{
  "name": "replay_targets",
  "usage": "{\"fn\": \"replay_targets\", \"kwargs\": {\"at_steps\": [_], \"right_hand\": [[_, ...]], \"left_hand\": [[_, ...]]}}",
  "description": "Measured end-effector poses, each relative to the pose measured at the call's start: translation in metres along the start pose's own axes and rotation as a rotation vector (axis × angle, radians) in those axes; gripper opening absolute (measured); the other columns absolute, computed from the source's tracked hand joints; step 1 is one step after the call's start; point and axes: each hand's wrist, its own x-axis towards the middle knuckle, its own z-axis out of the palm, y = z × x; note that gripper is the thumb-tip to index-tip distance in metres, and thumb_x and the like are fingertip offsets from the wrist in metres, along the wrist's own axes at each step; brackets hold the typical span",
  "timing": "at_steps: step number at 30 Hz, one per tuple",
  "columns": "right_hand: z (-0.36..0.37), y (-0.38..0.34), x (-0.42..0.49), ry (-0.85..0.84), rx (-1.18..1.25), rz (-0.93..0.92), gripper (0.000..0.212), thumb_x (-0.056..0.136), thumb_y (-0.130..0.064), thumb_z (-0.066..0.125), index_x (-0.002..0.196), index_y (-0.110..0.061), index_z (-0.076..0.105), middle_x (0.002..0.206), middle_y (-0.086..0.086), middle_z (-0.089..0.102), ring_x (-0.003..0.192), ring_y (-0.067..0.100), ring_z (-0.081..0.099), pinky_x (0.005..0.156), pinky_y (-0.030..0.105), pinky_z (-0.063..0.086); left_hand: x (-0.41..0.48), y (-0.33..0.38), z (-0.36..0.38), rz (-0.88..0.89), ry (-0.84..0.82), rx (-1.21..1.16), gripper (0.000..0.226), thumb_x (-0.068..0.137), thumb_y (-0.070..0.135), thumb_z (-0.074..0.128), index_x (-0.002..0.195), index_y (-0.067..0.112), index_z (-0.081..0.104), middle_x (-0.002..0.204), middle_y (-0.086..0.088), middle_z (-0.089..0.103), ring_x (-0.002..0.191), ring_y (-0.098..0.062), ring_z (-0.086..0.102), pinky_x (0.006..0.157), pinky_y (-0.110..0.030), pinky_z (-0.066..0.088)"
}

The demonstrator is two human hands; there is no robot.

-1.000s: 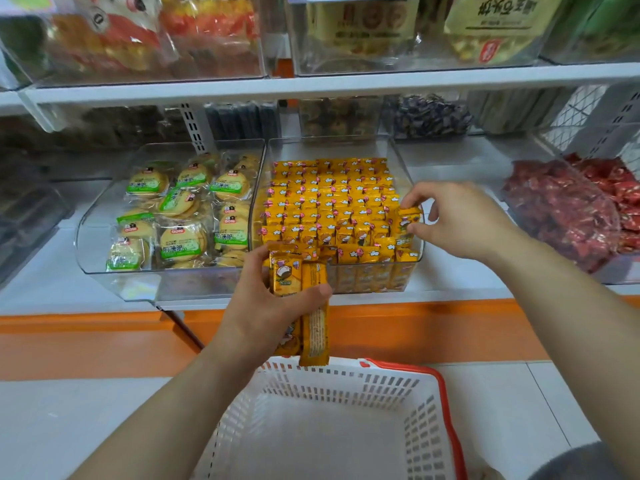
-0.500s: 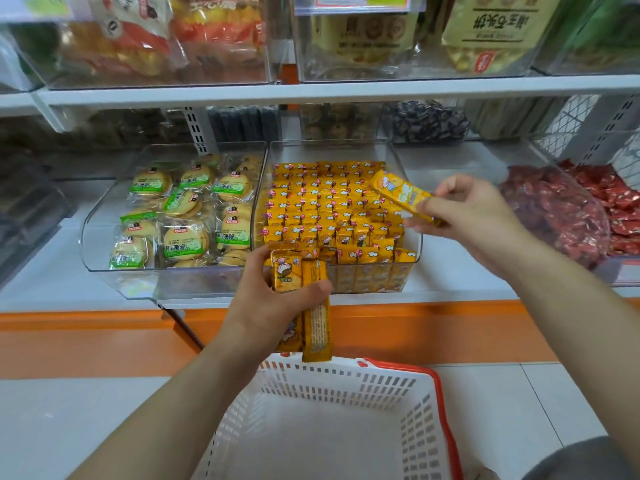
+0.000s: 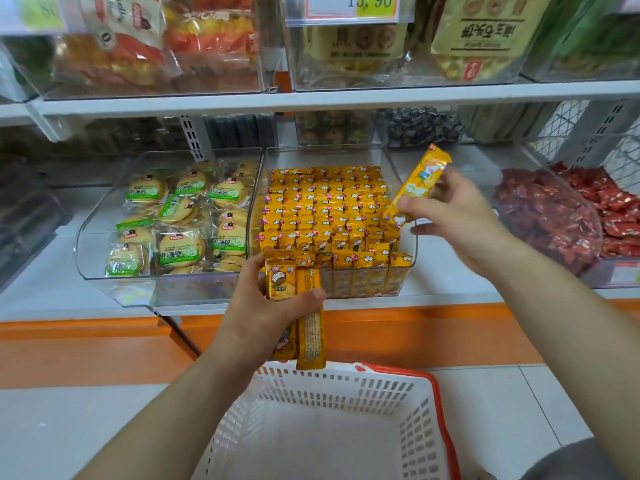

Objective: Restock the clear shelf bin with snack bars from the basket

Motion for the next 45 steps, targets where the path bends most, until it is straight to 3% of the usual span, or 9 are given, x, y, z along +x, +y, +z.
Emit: {"fn": "replay_targets", "kwargs": {"at_steps": [3, 6, 12, 16, 20, 32, 36, 41, 45], "right_hand": [[-0.012, 0.009, 0.006, 0.075, -0.432, -0.227, 0.063, 0.078, -0.027, 0.084, 0.12, -0.033, 0.037, 0.093, -0.004, 0.066, 0.081, 0.019, 0.068, 0.072, 0.043, 0.056], [-0.014, 0.015, 0.007, 0.025, -0.618, -0.331, 0.07, 0.08, -0.029, 0.082, 0.125, -0.035, 0.03, 0.089, -0.01, 0.064, 0.072, 0.012, 0.067, 0.069, 0.041, 0.055], [-0.008, 0.018, 0.012, -0.04, -0.968, -0.412, 0.038, 0.092, -0.043, 0.062, 0.126, -0.031, 0.049, 0.108, -0.005, 0.06, 0.083, 0.015, 0.055, 0.069, 0.033, 0.041], [-0.009, 0.014, 0.013, -0.085, -1.058, -0.4, 0.038, 0.086, -0.039, 0.07, 0.119, -0.023, 0.063, 0.105, -0.005, 0.055, 0.088, 0.015, 0.051, 0.069, 0.031, 0.036], [-0.01, 0.012, 0.009, -0.142, -1.115, -0.405, 0.039, 0.087, -0.032, 0.072, 0.121, -0.036, 0.055, 0.114, -0.009, 0.06, 0.088, 0.016, 0.054, 0.073, 0.035, 0.045], [0.003, 0.015, 0.008, -0.115, -1.295, -0.365, 0.027, 0.083, -0.035, 0.076, 0.107, -0.042, 0.067, 0.116, -0.013, 0.063, 0.107, 0.02, 0.059, 0.07, 0.03, 0.036], [0.004, 0.02, 0.008, -0.089, -1.3, -0.282, 0.025, 0.087, -0.037, 0.07, 0.11, -0.045, 0.069, 0.121, -0.015, 0.064, 0.111, 0.019, 0.059, 0.072, 0.031, 0.037], [0.015, 0.021, 0.004, -0.273, -1.395, -0.148, 0.033, 0.096, -0.033, 0.049, 0.122, -0.044, 0.065, 0.13, -0.005, 0.062, 0.116, 0.027, 0.058, 0.084, 0.039, 0.05], [0.008, 0.013, -0.005, -0.309, -1.409, -0.167, 0.042, 0.097, -0.05, 0.047, 0.138, -0.044, 0.052, 0.139, -0.007, 0.058, 0.125, 0.024, 0.053, 0.087, 0.041, 0.048]], "left_hand": [[0.0, -0.001, 0.002, -0.002, -0.006, -0.001, 0.091, 0.046, 0.046, 0.089, 0.128, 0.044, 0.049, 0.102, 0.009, 0.076, 0.091, -0.016, 0.077, 0.064, -0.033, 0.064], [0.0, -0.001, 0.003, -0.005, -0.012, 0.004, 0.093, 0.043, 0.048, 0.088, 0.128, 0.045, 0.05, 0.103, 0.009, 0.076, 0.093, -0.017, 0.077, 0.068, -0.036, 0.065], [-0.001, -0.002, 0.004, 0.006, 0.001, 0.031, 0.099, 0.042, 0.05, 0.088, 0.132, 0.041, 0.049, 0.109, 0.006, 0.075, 0.093, -0.016, 0.077, 0.071, -0.037, 0.065], [-0.001, -0.001, 0.002, 0.002, 0.004, 0.029, 0.099, 0.042, 0.049, 0.089, 0.133, 0.04, 0.049, 0.114, 0.004, 0.074, 0.096, -0.019, 0.076, 0.071, -0.037, 0.065], [-0.001, -0.001, 0.0, 0.002, 0.003, 0.019, 0.095, 0.042, 0.049, 0.089, 0.128, 0.044, 0.05, 0.108, 0.006, 0.075, 0.093, -0.017, 0.077, 0.07, -0.038, 0.065], [-0.003, -0.002, 0.002, 0.012, -0.009, 0.017, 0.087, 0.051, 0.042, 0.088, 0.129, 0.044, 0.049, 0.103, 0.013, 0.075, 0.092, -0.013, 0.077, 0.067, -0.033, 0.065], [-0.003, -0.002, 0.001, 0.019, -0.009, 0.023, 0.09, 0.049, 0.045, 0.088, 0.129, 0.046, 0.048, 0.107, 0.011, 0.074, 0.093, -0.013, 0.076, 0.064, -0.029, 0.063], [-0.002, -0.005, 0.002, 0.016, -0.025, 0.026, 0.086, 0.049, 0.045, 0.088, 0.125, 0.048, 0.049, 0.104, 0.013, 0.073, 0.091, -0.011, 0.076, 0.066, -0.032, 0.064], [0.0, -0.007, 0.002, 0.019, -0.046, 0.03, 0.082, 0.049, 0.047, 0.088, 0.12, 0.051, 0.049, 0.095, 0.02, 0.073, 0.09, -0.009, 0.076, 0.066, -0.031, 0.064]]}}
